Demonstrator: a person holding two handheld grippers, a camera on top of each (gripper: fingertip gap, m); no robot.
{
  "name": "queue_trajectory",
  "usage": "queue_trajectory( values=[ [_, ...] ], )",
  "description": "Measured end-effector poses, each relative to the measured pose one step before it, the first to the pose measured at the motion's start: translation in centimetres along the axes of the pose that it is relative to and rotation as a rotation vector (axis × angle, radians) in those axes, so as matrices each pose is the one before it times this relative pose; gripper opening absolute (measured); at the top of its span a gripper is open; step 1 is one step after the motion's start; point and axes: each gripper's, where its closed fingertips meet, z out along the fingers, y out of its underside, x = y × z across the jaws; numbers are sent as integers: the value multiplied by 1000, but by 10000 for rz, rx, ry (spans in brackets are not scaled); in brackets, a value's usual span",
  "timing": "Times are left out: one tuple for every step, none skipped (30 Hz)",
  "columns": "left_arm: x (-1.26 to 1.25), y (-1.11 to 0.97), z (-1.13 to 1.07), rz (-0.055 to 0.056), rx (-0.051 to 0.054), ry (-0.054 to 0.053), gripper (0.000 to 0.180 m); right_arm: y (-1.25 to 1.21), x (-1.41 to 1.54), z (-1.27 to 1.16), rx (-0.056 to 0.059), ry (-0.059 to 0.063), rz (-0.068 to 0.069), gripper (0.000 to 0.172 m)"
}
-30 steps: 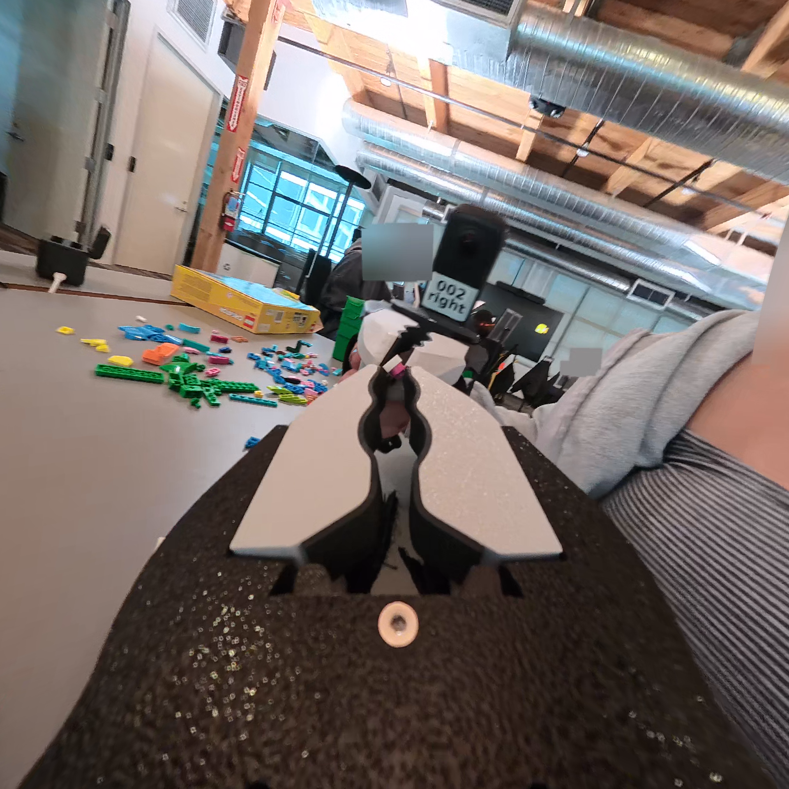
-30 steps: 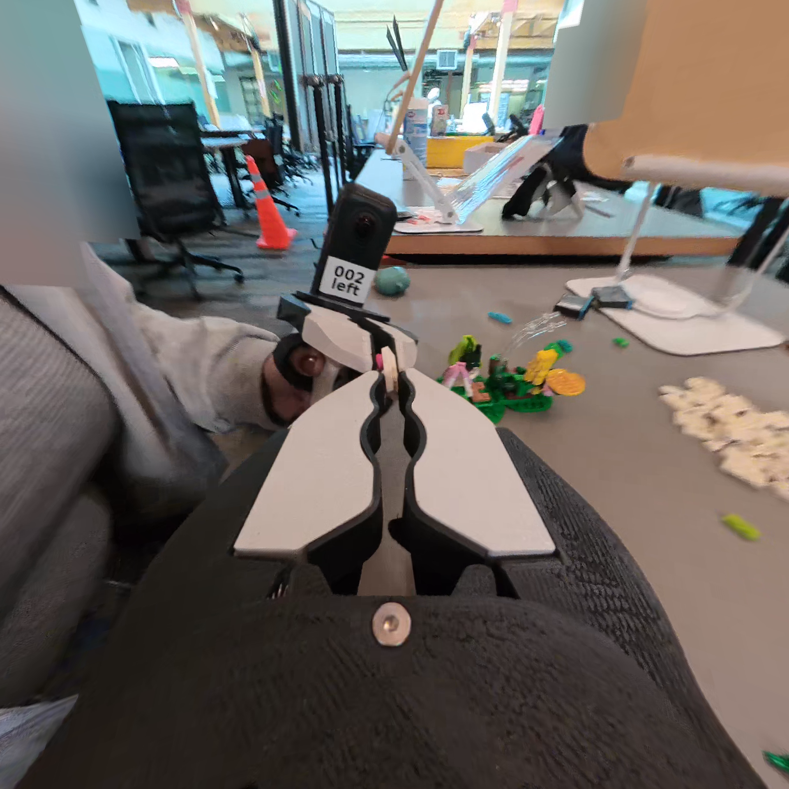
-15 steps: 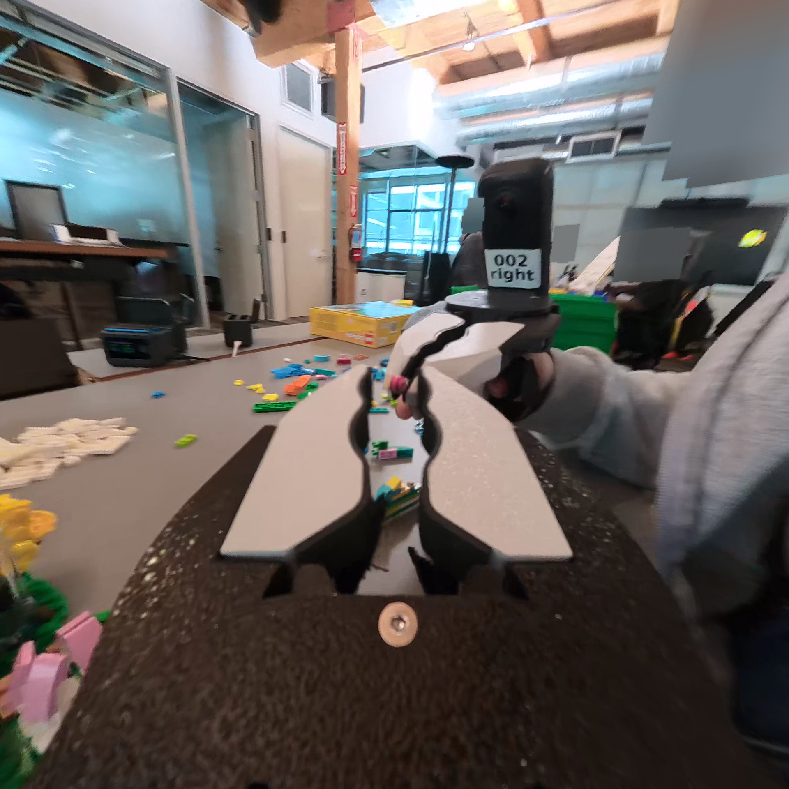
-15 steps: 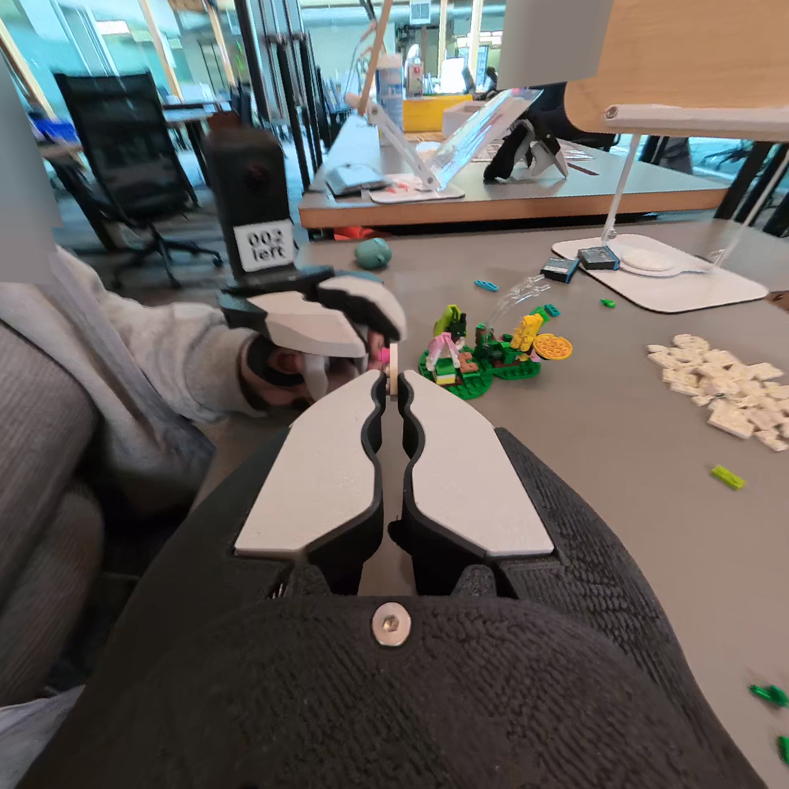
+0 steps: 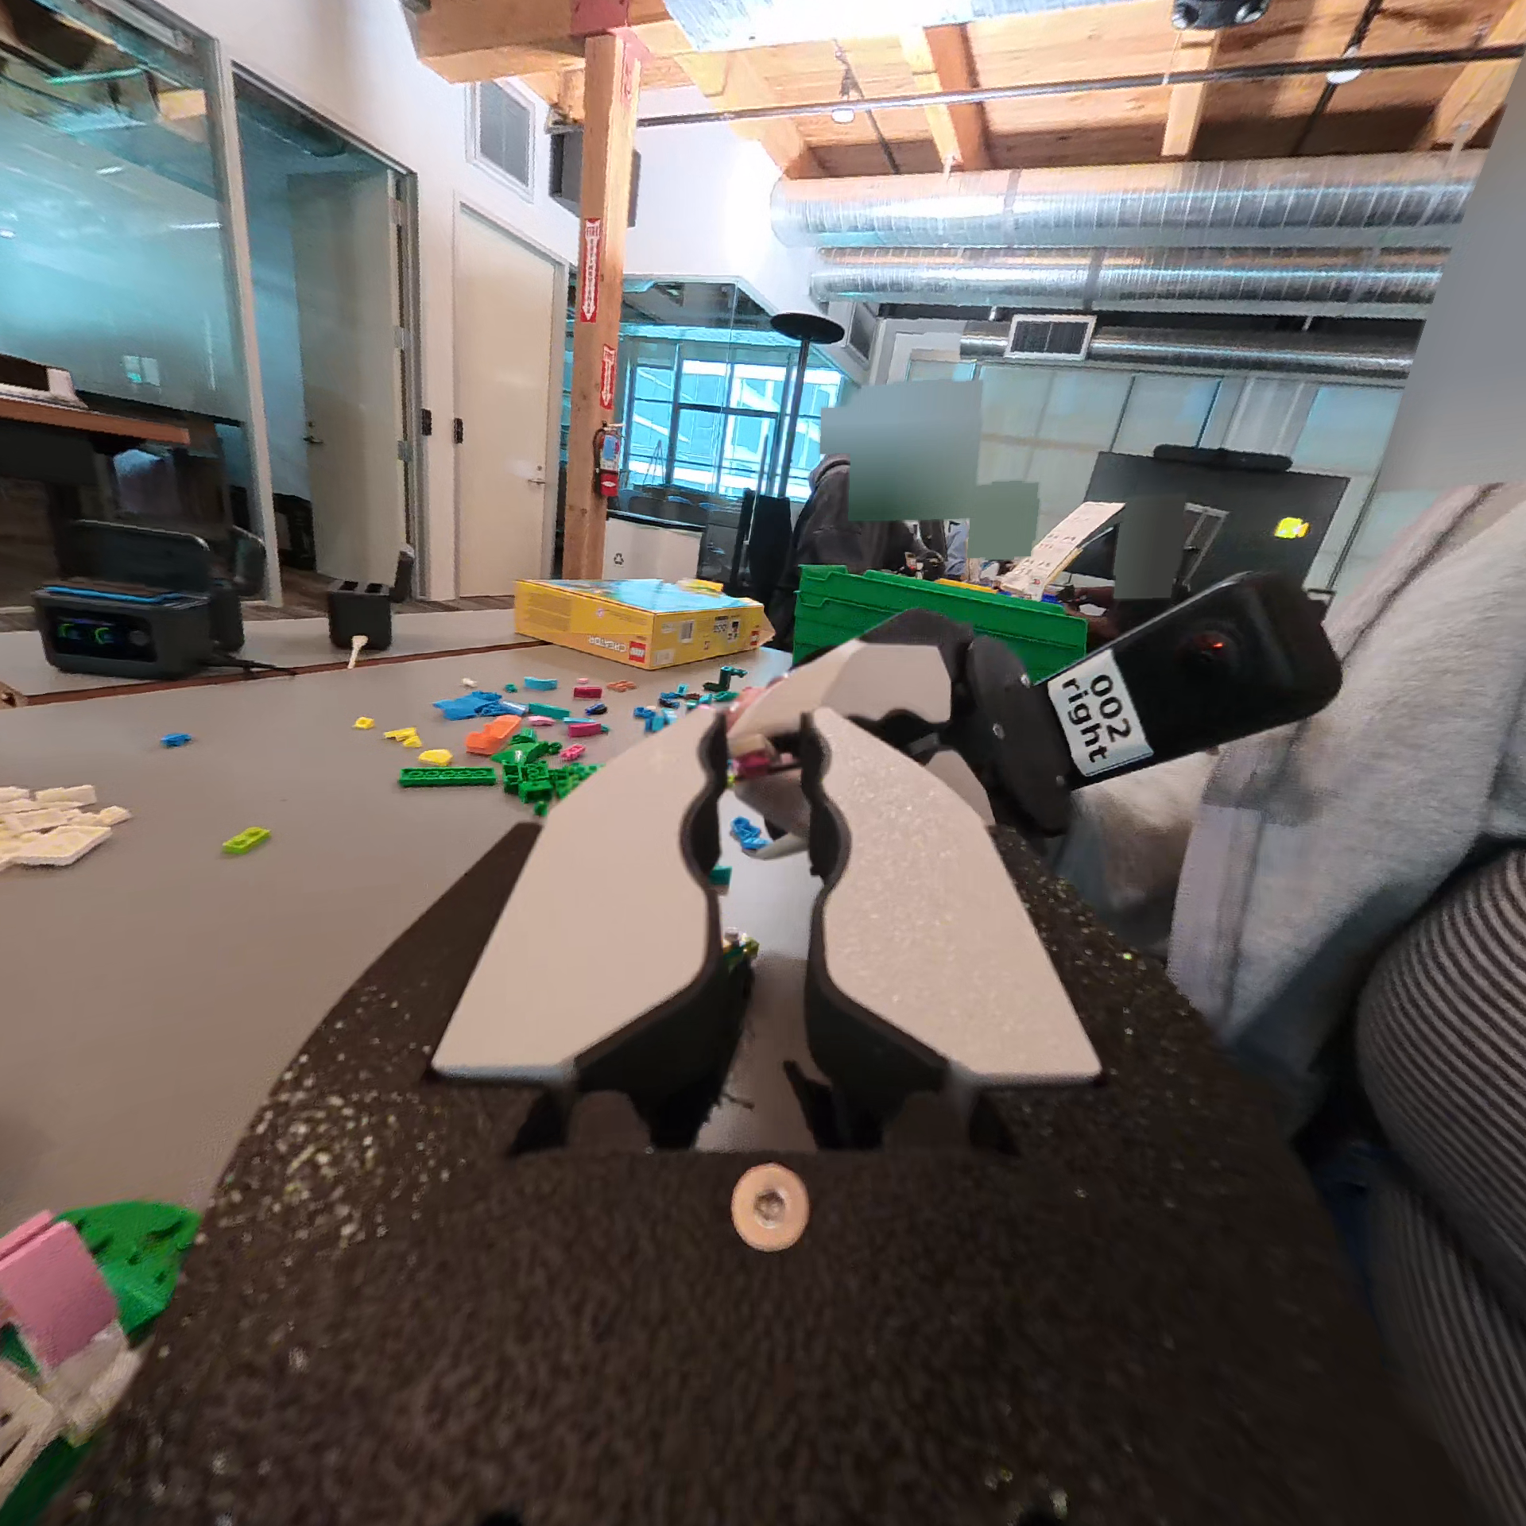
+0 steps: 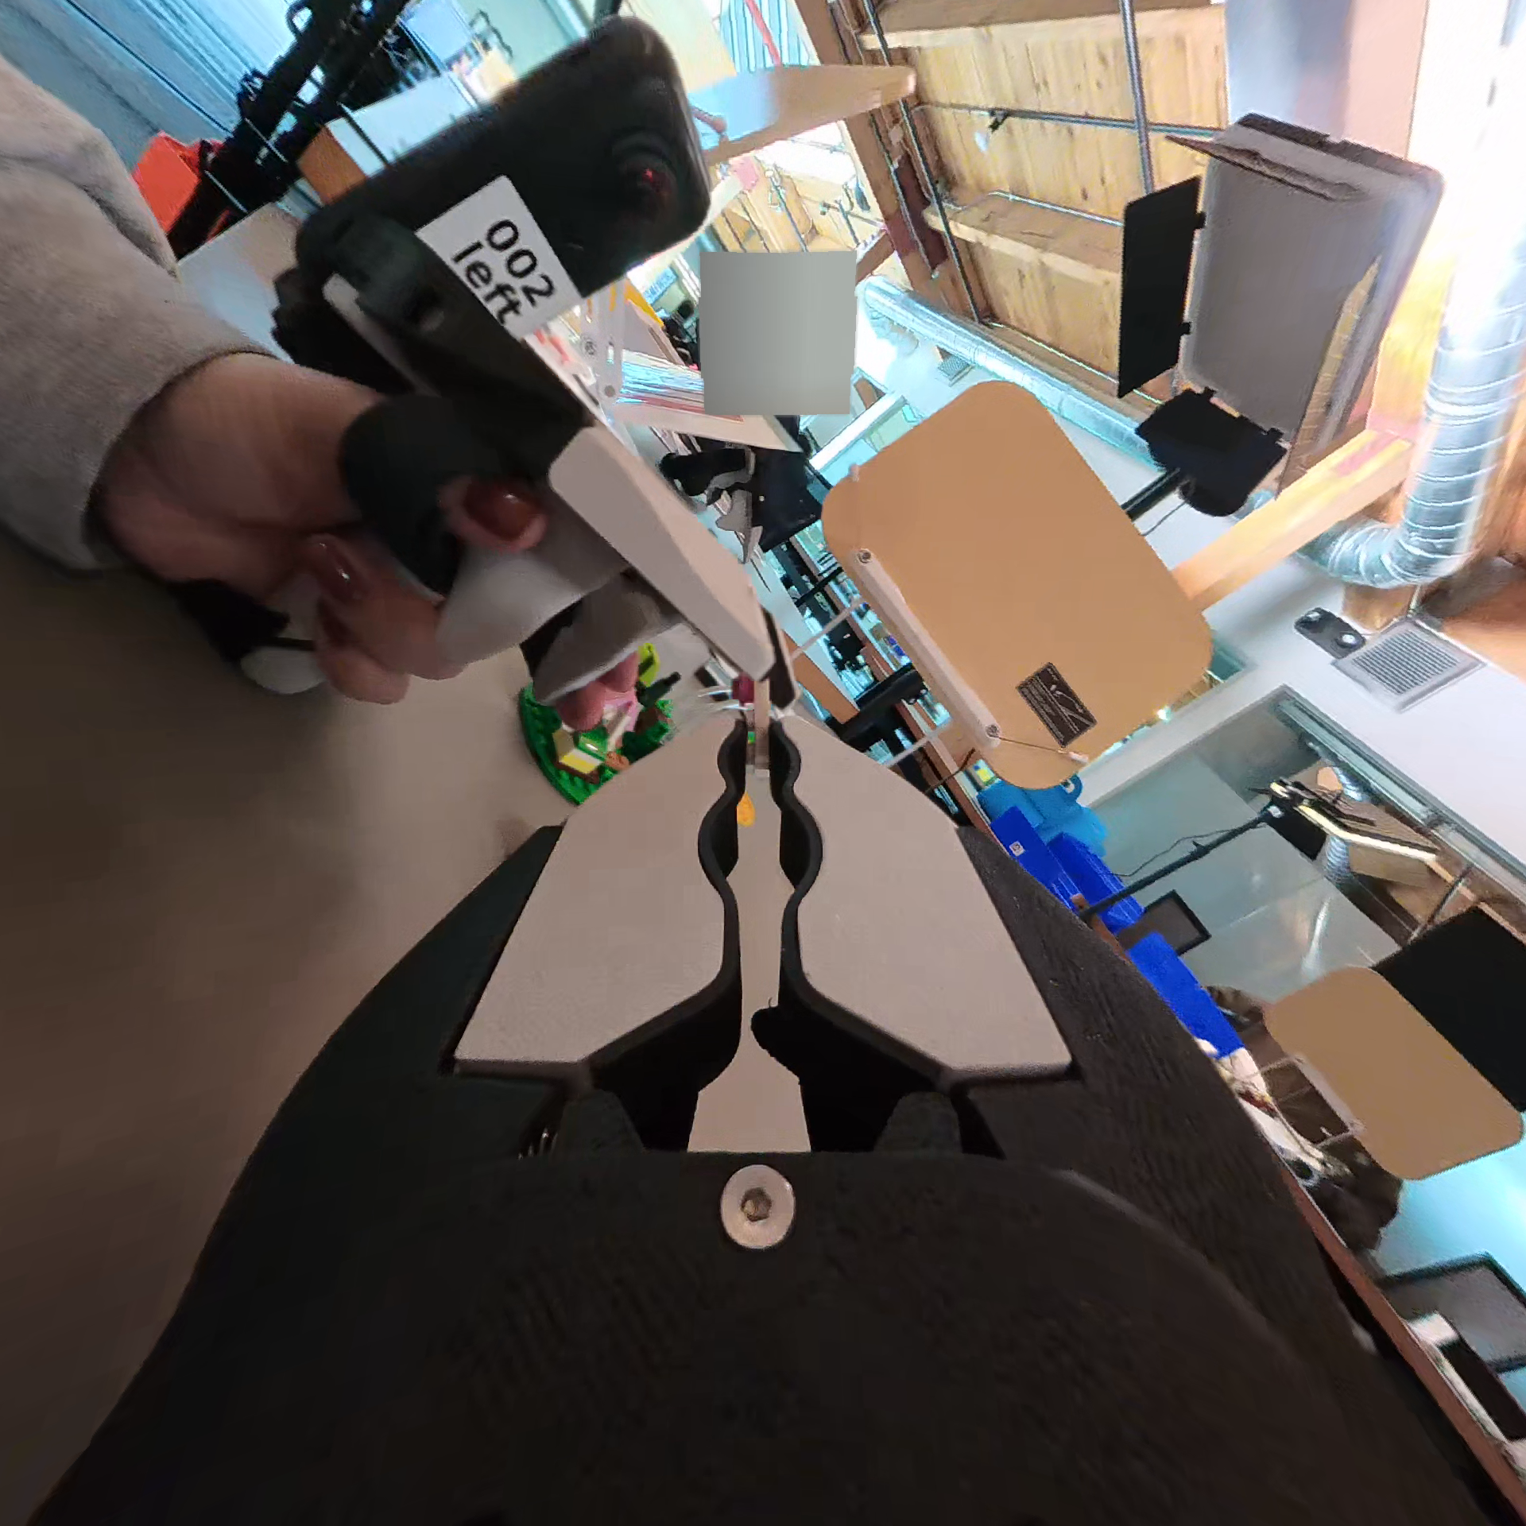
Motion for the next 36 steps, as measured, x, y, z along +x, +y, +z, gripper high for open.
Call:
queue_trajectory(
  values=[
    [-77, -98, -81, 135, 80, -166, 13, -80, -333, 37, 97, -127, 97, 3],
    [-73, -128, -85, 160, 101, -179, 12, -82, -297, 13, 103, -131, 142, 3],
    [42, -89, -74, 125, 75, -66, 12, -86, -119, -15, 98, -14, 133, 3],
    [64, 1, -23, 69, 6, -8, 14, -106, 1, -9, 95, 50, 105, 3],
    [12, 83, 36, -5, -70, -4, 14, -91, -62, 1, 75, -12, 103, 3],
    [43, 110, 56, -48, -79, 63, 13, -59, -84, 13, 54, -26, 91, 3],
    [10, 76, 36, -67, -62, 47, 9, -35, -105, 33, 24, -29, 49, 3],
    [-87, 29, 5, -40, -25, -41, 0, 43, -155, 44, -13, -43, -10, 3],
    [31, 21, -19, 19, -15, 18, 0, 66, -156, 47, -35, -30, -72, 3],
    [91, 41, -18, 39, -39, 44, 0, 122, -183, 67, -60, -43, -110, 3],
    [-107, 38, -7, 47, -42, -112, 0, 163, -112, 62, -94, 10, -133, 3],
    [-263, -5, -40, 47, -5, -212, 0, 214, 109, 50, -137, 137, -160, 3],
    [-249, -72, -62, 29, 40, -176, 0, 210, 228, 39, -147, 173, -149, 3],
    [-351, -132, -120, 11, 99, -242, 0, 170, 313, 6, -115, 177, -52, 3],
    [-502, -239, -173, 46, 171, -346, 0, 225, 394, 10, -144, 171, 142, 3],
    [-517, -304, -213, 91, 218, -372, 0, 274, 480, 16, -166, 164, 292, 3],
    [-335, -227, -152, 68, 171, -235, 0, 238, 635, -11, -120, 233, 317, 3],
    [-110, -52, -33, -11, 41, -72, 0, 109, 622, -63, -19, 219, 276, 3],
    [104, 126, 80, -31, -88, 95, 3, -47, 483, -113, 83, 137, 231, 3],
    [181, 242, 167, -58, -181, 148, 15, -140, 315, -119, 140, 82, 191, 3],
    [213, 288, 179, -123, -215, 194, 19, -180, 40, -77, 139, -42, 164, 3],
    [295, 197, 133, -167, -141, 265, 22, -236, -196, -40, 150, -150, 167, 3],
    [246, 126, 99, -217, -72, 247, 25, -302, -339, -17, 171, -179, 138, 3],
    [250, 89, 83, -264, -48, 282, 26, -295, -384, -1, 156, -169, 52, 3],
    [350, 61, 48, -320, -25, 364, 26, -193, -402, 28, 80, -148, -48, 3],
    [353, 56, 52, -358, 3, 373, 26, -88, -328, 48, 10, -94, -137, 3],
    [276, 63, 57, -347, -5, 311, 26, -58, -305, 39, -9, -86, -181, 3],
    [169, 89, 73, -289, -30, 229, 26, -112, -300, 12, 33, -108, -155, 3],
    [172, 121, 70, -219, -70, 215, 21, -124, -271, 13, 47, -107, -90, 3],
    [142, 97, 58, -159, -55, 165, 12, -98, -145, 12, 30, -42, -58, 3],
    [-64, -9, -12, -90, 11, 1, 9, -64, -69, 7, 4, -8, -64, 3],
    [-10, -17, -25, -10, 18, -1, 9, -1, 15, 4, -24, 25, -66, 3],
    [19, 0, -9, 56, -5, -18, 9, 2, -8, 4, -11, 1, -47, 3],
    [57, -2, -11, 112, 2, -25, 8, -17, -49, -5, 21, -6, -24, 4],
    [54, -18, -11, 173, 10, -63, 8, -42, -48, -19, 41, -15, 10, 4],
    [84, -47, -9, 186, 27, -35, 8, -89, -83, -23, 73, -61, 36, 6]
  ],
)
